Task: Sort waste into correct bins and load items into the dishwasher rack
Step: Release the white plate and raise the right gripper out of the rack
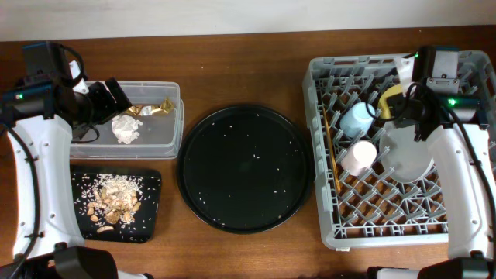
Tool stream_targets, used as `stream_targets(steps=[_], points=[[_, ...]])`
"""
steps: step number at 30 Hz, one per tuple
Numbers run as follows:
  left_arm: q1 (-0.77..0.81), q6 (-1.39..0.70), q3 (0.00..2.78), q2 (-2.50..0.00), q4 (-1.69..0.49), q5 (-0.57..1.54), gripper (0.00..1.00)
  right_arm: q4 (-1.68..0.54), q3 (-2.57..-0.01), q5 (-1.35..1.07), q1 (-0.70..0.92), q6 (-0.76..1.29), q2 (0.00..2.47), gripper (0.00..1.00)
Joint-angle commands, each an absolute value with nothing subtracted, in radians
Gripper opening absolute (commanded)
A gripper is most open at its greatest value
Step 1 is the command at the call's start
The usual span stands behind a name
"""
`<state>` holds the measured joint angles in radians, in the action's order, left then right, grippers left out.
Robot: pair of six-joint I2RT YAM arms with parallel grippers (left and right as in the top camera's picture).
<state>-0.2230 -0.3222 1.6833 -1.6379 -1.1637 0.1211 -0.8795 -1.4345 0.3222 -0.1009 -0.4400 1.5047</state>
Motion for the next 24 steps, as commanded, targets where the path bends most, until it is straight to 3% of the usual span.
stream_targets(steps=[1,5,24], points=[[-0.226,-0.324,1.689,-1.634,-1.164,0.127,0.99,-0.847,-1.441,0.002,-0.083,-0.352,1.501,0.98],[-0.226,-0.324,1.689,-1.634,-1.164,0.127,0.99,-0.826,-1.441,-0.171,-0.078,-0.279,1.501,0.98],[-0.226,-0.324,1.689,-1.634,-1.164,0.127,0.99,-0.826,-1.440,-0.173,-0.079,-0.279,1.501,0.98]])
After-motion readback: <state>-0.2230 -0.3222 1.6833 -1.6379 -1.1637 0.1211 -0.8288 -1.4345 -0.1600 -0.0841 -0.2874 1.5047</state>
